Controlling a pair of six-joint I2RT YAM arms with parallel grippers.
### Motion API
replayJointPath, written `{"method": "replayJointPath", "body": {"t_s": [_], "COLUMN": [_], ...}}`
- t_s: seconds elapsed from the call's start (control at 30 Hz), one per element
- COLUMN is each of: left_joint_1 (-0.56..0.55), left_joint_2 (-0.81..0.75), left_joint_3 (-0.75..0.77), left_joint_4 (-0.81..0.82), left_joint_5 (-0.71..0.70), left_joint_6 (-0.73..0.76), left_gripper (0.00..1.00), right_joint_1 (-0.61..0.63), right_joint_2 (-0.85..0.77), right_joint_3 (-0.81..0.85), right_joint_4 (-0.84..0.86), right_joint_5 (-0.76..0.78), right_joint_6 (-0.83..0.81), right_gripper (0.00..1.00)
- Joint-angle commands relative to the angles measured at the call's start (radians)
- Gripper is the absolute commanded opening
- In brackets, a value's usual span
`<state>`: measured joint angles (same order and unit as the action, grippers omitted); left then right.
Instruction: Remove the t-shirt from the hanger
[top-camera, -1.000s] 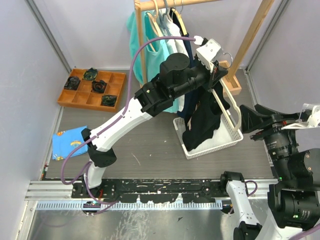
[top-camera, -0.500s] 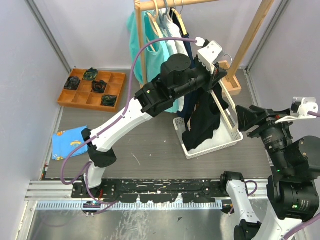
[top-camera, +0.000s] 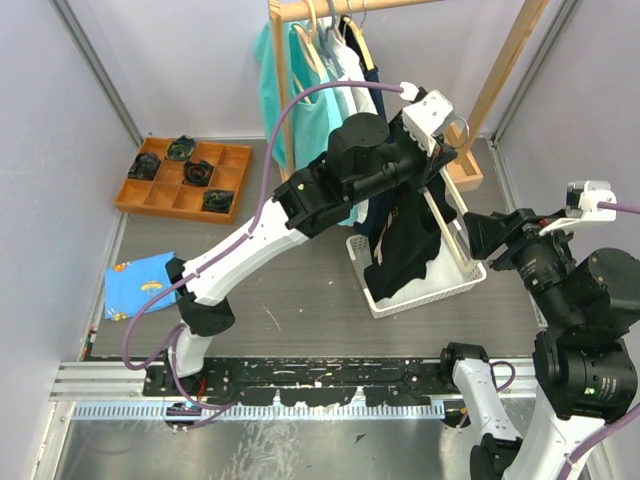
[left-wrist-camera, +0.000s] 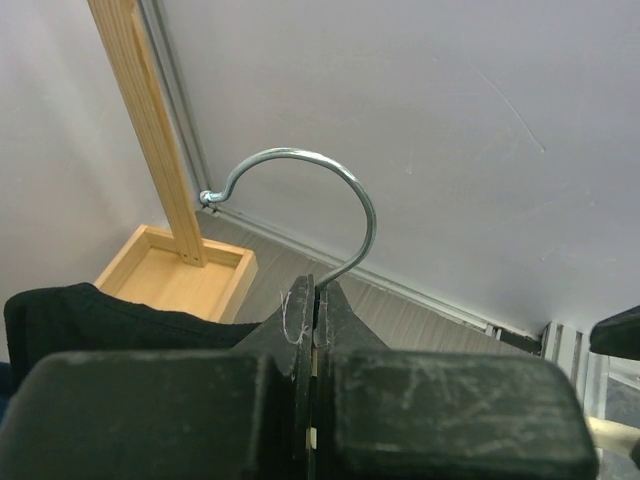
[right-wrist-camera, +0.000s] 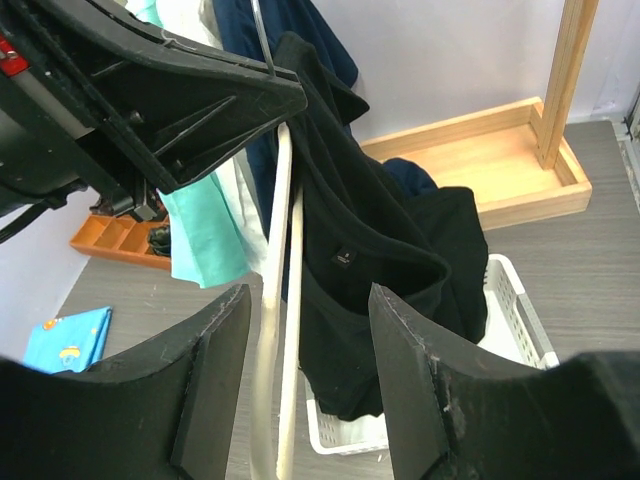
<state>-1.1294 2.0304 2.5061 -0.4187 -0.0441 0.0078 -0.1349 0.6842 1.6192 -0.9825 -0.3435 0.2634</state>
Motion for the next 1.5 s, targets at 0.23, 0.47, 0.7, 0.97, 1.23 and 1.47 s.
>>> {"method": "replayJointPath", "body": {"t_s": [0.23, 0.47, 0.7, 0.97, 1.23, 1.47], "left_joint_1": [-0.048, -0.071, -0.093, -0.111, -0.121, -0.121], "left_joint_2": [0.012, 0.007, 0.004, 0.005, 0.021, 0.035], "left_joint_3": [0.044, 0.039, 0.038, 0.04, 0.062, 0.095], "left_joint_4": [0.008, -0.001, -0.006, -0.008, -0.016, -0.057], "left_joint_5": [-0.02, -0.025, -0.027, -0.026, -0.03, -0.118], "left_joint_6": [0.055, 0.075, 0.1, 0.125, 0.131, 0.159], "left_gripper": [0.0, 0.0, 0.0, 0.0, 0.0, 0.5], "right_joint_1": [-0.006, -0.005, -0.005, -0.005, -0.005, -0.005], "right_joint_2": [0.046, 0.056, 0.057, 0.052, 0.046, 0.016], "right_joint_3": [0.011, 0.013, 0.005, -0.014, -0.018, -0.024], "right_joint_4": [-0.042, -0.062, -0.071, -0.065, -0.052, -0.007], "right_joint_5": [-0.027, -0.029, -0.031, -0.031, -0.029, 0.02], "right_joint_6": [-0.026, -0.031, -0.036, -0.037, -0.035, 0.018], "right_gripper": [0.55, 0.49, 0.42, 0.23, 0.03, 0.01]}}
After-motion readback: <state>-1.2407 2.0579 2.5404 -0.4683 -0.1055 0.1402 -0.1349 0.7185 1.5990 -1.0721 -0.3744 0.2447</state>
